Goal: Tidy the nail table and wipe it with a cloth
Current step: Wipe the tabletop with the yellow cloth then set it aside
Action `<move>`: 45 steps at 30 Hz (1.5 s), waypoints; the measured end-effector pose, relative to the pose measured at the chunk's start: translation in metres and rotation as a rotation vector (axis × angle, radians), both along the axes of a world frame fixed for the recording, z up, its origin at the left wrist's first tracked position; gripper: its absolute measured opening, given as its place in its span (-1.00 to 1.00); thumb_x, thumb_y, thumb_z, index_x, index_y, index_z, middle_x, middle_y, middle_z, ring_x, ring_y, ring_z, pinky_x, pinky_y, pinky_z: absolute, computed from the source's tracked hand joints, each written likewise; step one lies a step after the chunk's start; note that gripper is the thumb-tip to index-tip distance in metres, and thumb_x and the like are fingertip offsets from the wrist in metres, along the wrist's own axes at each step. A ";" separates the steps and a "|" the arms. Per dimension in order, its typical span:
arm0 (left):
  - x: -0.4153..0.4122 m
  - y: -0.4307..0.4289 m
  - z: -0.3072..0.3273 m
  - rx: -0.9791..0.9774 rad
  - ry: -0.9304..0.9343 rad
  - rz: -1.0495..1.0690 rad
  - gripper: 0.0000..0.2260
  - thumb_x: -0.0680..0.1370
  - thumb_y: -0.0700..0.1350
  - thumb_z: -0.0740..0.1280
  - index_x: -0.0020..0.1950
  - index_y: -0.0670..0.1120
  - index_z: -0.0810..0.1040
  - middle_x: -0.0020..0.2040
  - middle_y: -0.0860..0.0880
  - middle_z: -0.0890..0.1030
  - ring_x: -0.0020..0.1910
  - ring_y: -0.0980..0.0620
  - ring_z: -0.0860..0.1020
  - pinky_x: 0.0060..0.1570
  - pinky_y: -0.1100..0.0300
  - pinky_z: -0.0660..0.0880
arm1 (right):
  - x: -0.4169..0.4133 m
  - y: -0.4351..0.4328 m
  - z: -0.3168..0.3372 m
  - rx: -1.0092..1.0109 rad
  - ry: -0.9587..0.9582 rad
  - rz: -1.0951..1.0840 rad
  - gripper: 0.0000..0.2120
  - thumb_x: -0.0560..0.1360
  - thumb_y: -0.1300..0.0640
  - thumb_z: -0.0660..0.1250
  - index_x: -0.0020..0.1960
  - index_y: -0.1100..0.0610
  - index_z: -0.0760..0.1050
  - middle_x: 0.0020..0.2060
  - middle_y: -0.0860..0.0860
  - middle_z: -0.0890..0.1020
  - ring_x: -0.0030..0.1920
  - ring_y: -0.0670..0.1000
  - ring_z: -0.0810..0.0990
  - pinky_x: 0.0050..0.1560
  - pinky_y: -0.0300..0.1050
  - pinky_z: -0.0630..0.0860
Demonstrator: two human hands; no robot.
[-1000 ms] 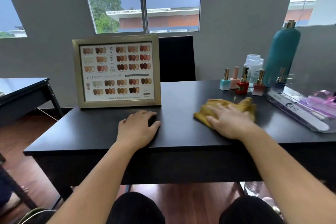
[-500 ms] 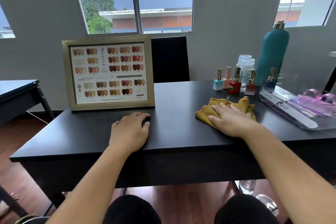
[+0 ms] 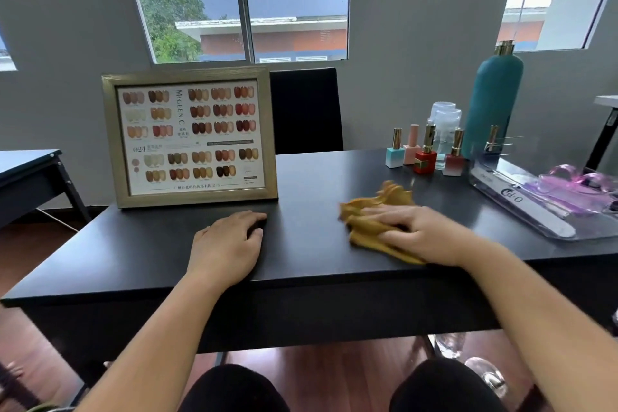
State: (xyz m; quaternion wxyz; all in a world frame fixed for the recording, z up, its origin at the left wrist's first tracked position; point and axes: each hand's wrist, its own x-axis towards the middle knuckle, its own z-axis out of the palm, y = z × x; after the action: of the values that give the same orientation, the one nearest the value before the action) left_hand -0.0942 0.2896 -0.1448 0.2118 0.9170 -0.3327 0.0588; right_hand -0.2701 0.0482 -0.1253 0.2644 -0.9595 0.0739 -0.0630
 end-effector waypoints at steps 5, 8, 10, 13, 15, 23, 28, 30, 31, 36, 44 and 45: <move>0.000 -0.002 0.000 0.012 -0.005 0.010 -0.66 0.60 0.00 0.08 0.37 0.17 0.36 0.41 0.17 0.37 0.40 0.07 0.31 0.35 0.02 0.25 | 0.014 -0.027 -0.007 -0.275 0.271 -0.599 -0.47 0.59 -0.19 -0.03 0.52 -0.11 0.04 0.54 -0.10 0.03 0.53 0.03 -0.02 0.47 0.26 -0.07; 0.001 -0.002 -0.001 -0.025 0.016 -0.003 -0.64 0.60 -0.10 0.07 0.36 0.14 0.40 0.40 0.15 0.40 0.38 0.07 0.33 0.37 -0.01 0.24 | 0.043 0.018 -0.012 -0.272 0.269 -0.639 -0.42 0.58 -0.18 -0.08 0.54 -0.01 -0.03 0.55 0.03 -0.02 0.53 0.17 -0.08 0.43 0.37 -0.13; 0.002 -0.002 -0.001 -0.068 0.039 -0.016 -0.62 0.58 -0.17 0.07 0.34 0.11 0.43 0.38 0.12 0.44 0.37 0.05 0.35 0.36 0.00 0.26 | 0.061 0.058 -0.013 -0.334 0.239 -0.507 -0.41 0.57 -0.18 -0.08 0.54 0.00 -0.04 0.55 0.05 -0.03 0.53 0.19 -0.09 0.38 0.41 -0.17; 0.003 -0.001 -0.001 -0.104 0.051 -0.024 -0.61 0.57 -0.22 0.08 0.33 0.08 0.46 0.36 0.09 0.46 0.36 0.04 0.36 0.35 0.08 0.27 | 0.068 0.104 -0.015 -0.403 0.145 -0.119 -0.47 0.58 -0.18 -0.08 0.53 -0.14 -0.01 0.55 -0.07 -0.01 0.54 0.06 -0.09 0.40 0.37 -0.23; 0.003 0.001 -0.001 -0.138 0.076 -0.024 -0.62 0.58 -0.20 0.08 0.31 0.09 0.47 0.35 0.10 0.47 0.36 0.05 0.37 0.30 0.13 0.26 | 0.058 0.108 -0.013 -0.383 0.077 0.111 -0.54 0.59 -0.16 -0.06 0.49 -0.26 0.04 0.52 -0.20 0.05 0.53 -0.07 -0.06 0.45 0.24 -0.21; 0.004 0.001 -0.002 -0.115 0.059 -0.034 -0.65 0.59 -0.14 0.10 0.33 0.11 0.45 0.38 0.14 0.43 0.39 0.09 0.32 0.31 0.19 0.22 | 0.001 0.017 -0.004 -0.188 0.066 -0.089 -0.57 0.54 -0.18 0.16 0.40 -0.29 0.24 0.47 -0.26 0.22 0.48 -0.22 0.10 0.50 0.03 0.02; 0.003 0.000 -0.002 -0.111 0.044 -0.051 -0.65 0.59 -0.15 0.11 0.35 0.07 0.44 0.39 0.10 0.42 0.39 0.08 0.32 0.31 0.19 0.23 | 0.012 -0.001 -0.016 -0.308 0.232 -0.637 -0.44 0.55 -0.25 -0.07 0.52 -0.13 0.04 0.54 -0.12 0.02 0.53 0.00 -0.03 0.43 0.30 -0.11; 0.002 0.000 -0.002 -0.112 0.040 -0.053 -0.65 0.59 -0.15 0.11 0.35 0.06 0.43 0.39 0.10 0.42 0.39 0.08 0.32 0.30 0.19 0.24 | 0.028 0.006 -0.014 -0.269 0.274 -0.700 -0.41 0.56 -0.22 -0.10 0.54 -0.06 -0.03 0.55 -0.05 -0.03 0.54 0.09 -0.08 0.41 0.38 -0.17; 0.002 0.000 -0.002 -0.112 0.039 -0.051 -0.64 0.59 -0.15 0.11 0.35 0.06 0.43 0.39 0.10 0.42 0.39 0.08 0.33 0.30 0.19 0.25 | 0.036 0.011 -0.012 -0.262 0.279 -0.680 -0.41 0.56 -0.20 -0.10 0.54 -0.05 -0.05 0.55 -0.03 -0.04 0.53 0.12 -0.09 0.40 0.41 -0.18; 0.003 0.001 -0.003 -0.120 0.045 -0.048 -0.65 0.59 -0.14 0.12 0.35 0.07 0.43 0.39 0.10 0.42 0.38 0.08 0.33 0.28 0.19 0.26 | 0.054 0.046 -0.010 -0.330 0.152 -0.187 -0.52 0.57 -0.13 -0.01 0.48 -0.25 0.06 0.52 -0.22 0.04 0.52 -0.10 -0.04 0.44 0.30 -0.19; 0.003 0.000 -0.002 -0.119 0.023 -0.050 -0.66 0.59 -0.11 0.13 0.35 0.09 0.43 0.38 0.12 0.43 0.38 0.09 0.33 0.27 0.18 0.27 | 0.013 -0.008 0.006 -0.029 0.099 -0.008 -0.60 0.56 0.01 0.22 0.37 -0.25 0.33 0.44 -0.24 0.28 0.46 -0.15 0.19 0.50 -0.06 0.05; 0.003 0.000 -0.002 -0.118 0.021 -0.050 -0.66 0.59 -0.11 0.13 0.35 0.09 0.43 0.38 0.11 0.43 0.38 0.09 0.33 0.27 0.18 0.27 | 0.010 -0.020 0.006 -0.101 0.129 -0.126 -0.58 0.57 -0.05 0.20 0.41 -0.24 0.27 0.47 -0.21 0.24 0.48 -0.11 0.16 0.50 0.02 0.05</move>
State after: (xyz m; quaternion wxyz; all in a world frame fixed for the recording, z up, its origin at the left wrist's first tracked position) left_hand -0.0911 0.2900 -0.1471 0.2705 0.8949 -0.3491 0.0637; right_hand -0.2603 0.0281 -0.1193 0.2057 -0.9672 0.1476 -0.0210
